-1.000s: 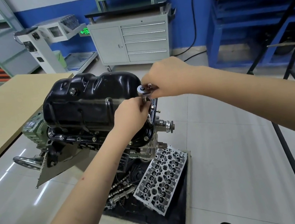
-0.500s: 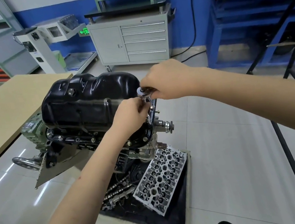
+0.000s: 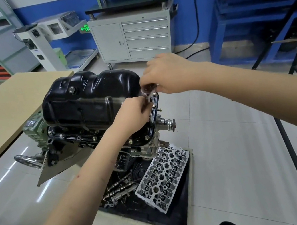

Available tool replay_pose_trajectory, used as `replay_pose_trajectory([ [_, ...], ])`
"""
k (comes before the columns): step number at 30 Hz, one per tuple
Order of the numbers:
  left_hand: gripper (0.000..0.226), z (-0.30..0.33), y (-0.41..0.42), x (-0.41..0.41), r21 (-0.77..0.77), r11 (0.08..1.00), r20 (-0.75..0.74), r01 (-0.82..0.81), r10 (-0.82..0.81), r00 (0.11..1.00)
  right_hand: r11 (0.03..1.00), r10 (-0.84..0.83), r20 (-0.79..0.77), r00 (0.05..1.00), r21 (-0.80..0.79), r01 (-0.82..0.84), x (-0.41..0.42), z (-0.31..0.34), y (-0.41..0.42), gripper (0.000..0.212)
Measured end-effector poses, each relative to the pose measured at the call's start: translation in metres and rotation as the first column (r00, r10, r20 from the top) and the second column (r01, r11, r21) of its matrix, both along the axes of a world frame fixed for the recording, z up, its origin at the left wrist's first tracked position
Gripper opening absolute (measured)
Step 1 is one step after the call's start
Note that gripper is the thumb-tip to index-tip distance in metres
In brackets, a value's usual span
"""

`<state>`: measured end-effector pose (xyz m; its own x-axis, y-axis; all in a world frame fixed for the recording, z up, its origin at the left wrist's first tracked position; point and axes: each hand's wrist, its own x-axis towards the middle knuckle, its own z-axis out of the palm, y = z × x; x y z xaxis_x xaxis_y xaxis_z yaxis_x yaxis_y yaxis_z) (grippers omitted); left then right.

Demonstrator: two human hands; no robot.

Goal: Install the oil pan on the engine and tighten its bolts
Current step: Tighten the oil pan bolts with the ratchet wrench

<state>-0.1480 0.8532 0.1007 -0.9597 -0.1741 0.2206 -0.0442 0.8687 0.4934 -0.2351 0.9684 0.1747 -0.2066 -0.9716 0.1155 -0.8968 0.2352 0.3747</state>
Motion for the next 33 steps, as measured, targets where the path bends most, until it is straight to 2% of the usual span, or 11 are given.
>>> replay_pose_trajectory([
  [3,0.035,0.001,0.003,0.002,-0.106,0.994,0.04,0.038,-0.034,0.999,0.998,0.06,-0.043,0.997,0.009,-0.06,-0.003,-0.004,0.0,0.031],
  [6,0.029,0.003,-0.002,0.002,-0.026,1.0,0.041,-0.009,0.01,0.999,0.999,-0.045,0.04,0.998,-0.027,0.046,-0.001,-0.002,-0.001,0.021],
  [10,0.03,0.002,-0.003,0.002,0.03,0.996,0.015,-0.082,0.082,0.997,0.984,-0.18,0.201,0.963,0.049,0.174,0.005,-0.003,-0.001,0.043],
  [14,0.037,0.001,-0.002,-0.001,-0.011,1.0,0.041,-0.018,0.019,0.999,0.999,-0.04,-0.051,0.998,0.022,0.041,0.002,-0.002,-0.002,0.02],
  [16,0.039,0.0,0.0,0.0,-0.048,0.999,0.052,-0.003,0.005,0.999,1.0,0.011,-0.098,0.995,0.005,-0.01,0.001,-0.003,-0.002,0.028],
  [21,0.041,-0.006,0.001,0.002,0.068,0.991,-0.05,-0.113,0.117,0.992,0.989,-0.119,0.026,0.993,-0.089,0.121,0.006,-0.003,-0.001,0.026],
  [24,0.036,-0.01,0.005,0.0,0.044,0.989,-0.131,-0.141,0.146,0.981,0.962,-0.228,0.286,0.93,-0.081,0.261,0.01,-0.002,-0.002,0.035],
  [25,0.033,-0.01,0.005,0.0,0.035,0.99,-0.143,-0.139,0.143,0.979,0.959,-0.245,0.308,0.919,-0.065,0.277,0.011,-0.001,-0.002,0.033],
  [28,0.032,-0.01,0.002,0.0,-0.006,0.997,-0.127,-0.081,0.08,0.989,0.985,-0.165,0.068,0.984,-0.044,0.168,0.012,0.002,-0.003,0.02],
  [30,0.034,-0.011,0.001,0.002,-0.031,0.999,-0.096,-0.038,0.035,0.995,0.998,-0.053,-0.047,0.997,-0.04,0.051,0.009,-0.001,-0.002,0.029],
  [33,0.038,-0.012,-0.002,0.003,0.014,0.998,-0.075,-0.056,0.057,0.996,0.995,-0.077,-0.005,0.997,-0.066,0.076,0.009,-0.003,-0.003,0.025],
])
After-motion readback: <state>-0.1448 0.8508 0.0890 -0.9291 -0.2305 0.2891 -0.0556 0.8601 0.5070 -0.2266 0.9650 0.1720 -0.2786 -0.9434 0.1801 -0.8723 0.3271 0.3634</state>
